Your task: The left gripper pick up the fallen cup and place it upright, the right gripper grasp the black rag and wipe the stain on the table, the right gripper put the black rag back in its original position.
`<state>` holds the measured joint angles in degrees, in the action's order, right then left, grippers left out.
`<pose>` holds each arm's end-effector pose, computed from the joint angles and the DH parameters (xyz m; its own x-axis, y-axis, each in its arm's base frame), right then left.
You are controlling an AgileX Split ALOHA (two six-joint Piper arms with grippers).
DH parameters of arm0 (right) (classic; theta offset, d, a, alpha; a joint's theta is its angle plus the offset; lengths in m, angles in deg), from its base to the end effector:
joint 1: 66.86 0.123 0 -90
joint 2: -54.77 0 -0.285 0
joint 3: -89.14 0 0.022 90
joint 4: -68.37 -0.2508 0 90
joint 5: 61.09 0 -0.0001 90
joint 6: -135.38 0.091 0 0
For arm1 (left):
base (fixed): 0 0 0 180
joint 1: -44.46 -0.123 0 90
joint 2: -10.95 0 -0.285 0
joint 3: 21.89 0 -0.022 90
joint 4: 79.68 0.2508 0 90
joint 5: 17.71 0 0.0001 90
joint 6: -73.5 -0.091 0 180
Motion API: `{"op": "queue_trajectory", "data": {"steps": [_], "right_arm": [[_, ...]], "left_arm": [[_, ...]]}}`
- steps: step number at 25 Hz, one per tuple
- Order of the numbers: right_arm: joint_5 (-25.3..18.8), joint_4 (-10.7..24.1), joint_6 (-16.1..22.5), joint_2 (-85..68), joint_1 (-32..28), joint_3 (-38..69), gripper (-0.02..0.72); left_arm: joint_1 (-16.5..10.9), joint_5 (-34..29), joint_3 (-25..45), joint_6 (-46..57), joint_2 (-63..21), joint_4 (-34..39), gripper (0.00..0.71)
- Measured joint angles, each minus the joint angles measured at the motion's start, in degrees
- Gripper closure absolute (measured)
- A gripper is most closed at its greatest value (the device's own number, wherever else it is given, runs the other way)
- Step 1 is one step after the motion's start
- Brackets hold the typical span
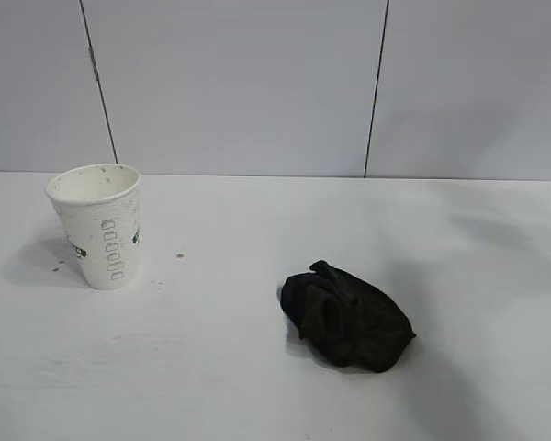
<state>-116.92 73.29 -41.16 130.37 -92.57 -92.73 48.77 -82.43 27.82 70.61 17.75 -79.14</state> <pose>0.2078 -0.1072 0.4327 -0.5668 0.2863 -0.7725 0.4890 0.8716 -0.0358 -0.0081 0.0014 0.2662 -0.5125 0.0932 -0.8536 0.0959 0.9941 0.0510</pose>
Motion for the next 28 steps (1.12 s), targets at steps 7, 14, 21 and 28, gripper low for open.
{"op": "queue_trajectory", "data": {"steps": [7, 14, 21, 28], "right_arm": [[-2.0, -11.4, -7.4, -24.6, 0.0, 0.0, 0.208], [-10.5, -15.3, -10.8, -40.7, 0.8, 0.7, 0.208], [-12.8, -15.0, -7.8, -53.9, 8.7, 21.6, 0.208], [-6.0, -10.3, -7.5, -59.0, 14.2, 44.1, 0.208]], "left_arm": [[0.0, 0.0, 0.0, 0.0, 0.0, 0.0, 0.015], [0.0, 0.0, 0.0, 0.0, 0.0, 0.0, 0.015], [0.0, 0.0, 0.0, 0.0, 0.0, 0.0, 0.015], [0.0, 0.0, 0.0, 0.0, 0.0, 0.0, 0.015]]}}
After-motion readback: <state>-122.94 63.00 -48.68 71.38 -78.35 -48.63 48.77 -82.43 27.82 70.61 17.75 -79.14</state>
